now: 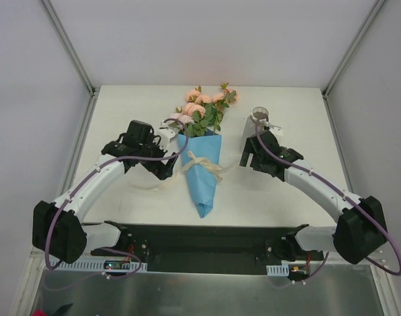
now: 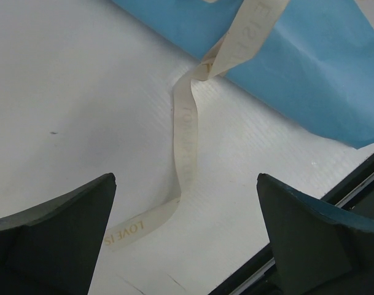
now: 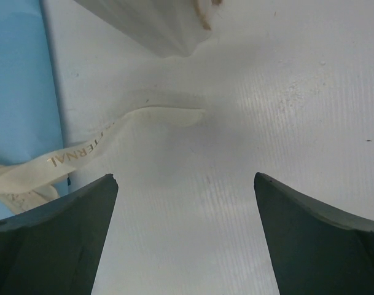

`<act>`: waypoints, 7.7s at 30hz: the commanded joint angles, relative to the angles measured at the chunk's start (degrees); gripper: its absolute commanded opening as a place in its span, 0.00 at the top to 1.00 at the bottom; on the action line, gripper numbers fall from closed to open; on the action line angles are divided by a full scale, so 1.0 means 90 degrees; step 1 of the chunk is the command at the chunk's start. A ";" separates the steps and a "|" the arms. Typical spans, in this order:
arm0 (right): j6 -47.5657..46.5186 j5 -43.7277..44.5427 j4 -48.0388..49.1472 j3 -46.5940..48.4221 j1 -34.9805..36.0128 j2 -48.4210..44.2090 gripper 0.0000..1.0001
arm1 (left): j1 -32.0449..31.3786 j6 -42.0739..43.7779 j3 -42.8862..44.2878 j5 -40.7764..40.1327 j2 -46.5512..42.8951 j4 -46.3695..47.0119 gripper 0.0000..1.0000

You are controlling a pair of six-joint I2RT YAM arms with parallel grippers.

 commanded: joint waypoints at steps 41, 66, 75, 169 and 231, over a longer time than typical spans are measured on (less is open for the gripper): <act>0.2764 0.1580 0.1132 0.0249 0.1091 0.1478 0.11 | -0.0836 0.1134 -0.0664 -0.0744 0.2354 0.2480 0.89; 0.3546 0.0857 0.2002 0.0639 0.1433 0.3246 0.68 | -0.0836 0.1143 -0.1113 -0.1232 0.1456 0.2461 1.00; 0.3332 0.1149 0.1680 0.0727 0.1472 0.2985 0.99 | -0.0768 0.1143 -0.1114 -0.1623 0.1241 0.2461 1.00; -0.5458 0.3816 0.3768 0.0708 0.5388 0.2437 0.04 | 0.2933 -0.0527 0.0127 0.0398 -0.0820 -0.0215 0.01; -0.2378 0.6949 0.0608 0.0814 0.4988 0.0816 0.04 | 0.1567 -0.0351 0.1503 0.0427 -0.0372 -0.0782 0.01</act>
